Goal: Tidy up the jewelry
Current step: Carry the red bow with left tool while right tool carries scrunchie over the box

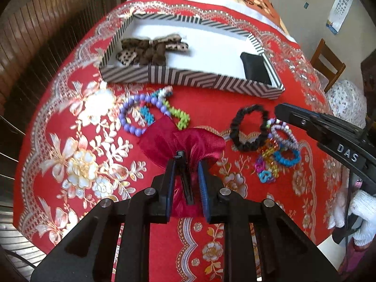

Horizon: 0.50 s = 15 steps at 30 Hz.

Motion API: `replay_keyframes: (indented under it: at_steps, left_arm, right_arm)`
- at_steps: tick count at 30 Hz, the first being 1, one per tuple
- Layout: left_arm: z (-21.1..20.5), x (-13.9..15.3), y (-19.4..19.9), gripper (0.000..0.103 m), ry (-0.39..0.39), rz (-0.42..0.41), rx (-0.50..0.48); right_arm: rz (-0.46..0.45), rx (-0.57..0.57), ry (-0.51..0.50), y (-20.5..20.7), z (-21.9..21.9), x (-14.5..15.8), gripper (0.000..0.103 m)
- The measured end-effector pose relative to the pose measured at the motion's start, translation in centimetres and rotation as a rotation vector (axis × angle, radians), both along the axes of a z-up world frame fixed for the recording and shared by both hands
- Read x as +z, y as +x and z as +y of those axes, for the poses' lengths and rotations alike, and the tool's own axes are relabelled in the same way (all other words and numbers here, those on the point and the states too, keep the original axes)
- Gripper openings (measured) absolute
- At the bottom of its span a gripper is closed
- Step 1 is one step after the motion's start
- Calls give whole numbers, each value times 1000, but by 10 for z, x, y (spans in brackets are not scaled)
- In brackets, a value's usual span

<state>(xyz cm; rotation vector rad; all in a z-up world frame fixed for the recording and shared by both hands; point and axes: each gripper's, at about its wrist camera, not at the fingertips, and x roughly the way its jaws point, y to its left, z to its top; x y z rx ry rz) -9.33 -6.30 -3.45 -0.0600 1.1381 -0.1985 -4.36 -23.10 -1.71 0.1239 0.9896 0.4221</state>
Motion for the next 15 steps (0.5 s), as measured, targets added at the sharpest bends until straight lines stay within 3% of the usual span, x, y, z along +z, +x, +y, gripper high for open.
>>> replay_keyframes:
  at_steps: [6, 10, 13, 15]
  left_arm:
    - [-2, 15, 12, 18, 3, -39, 7]
    - [-1, 17, 13, 18, -1, -44, 10]
    - [-2, 12, 13, 18, 0, -27, 9]
    - [-1, 8, 12, 18, -1, -15, 11]
  right_arm:
    - [-30, -11, 2, -2, -5, 15, 9]
    - [10, -30, -18, 4, -9, 5, 12]
    - [68, -25, -62, 12, -6, -17, 50]
    - [88, -25, -70, 17, -6, -29, 50]
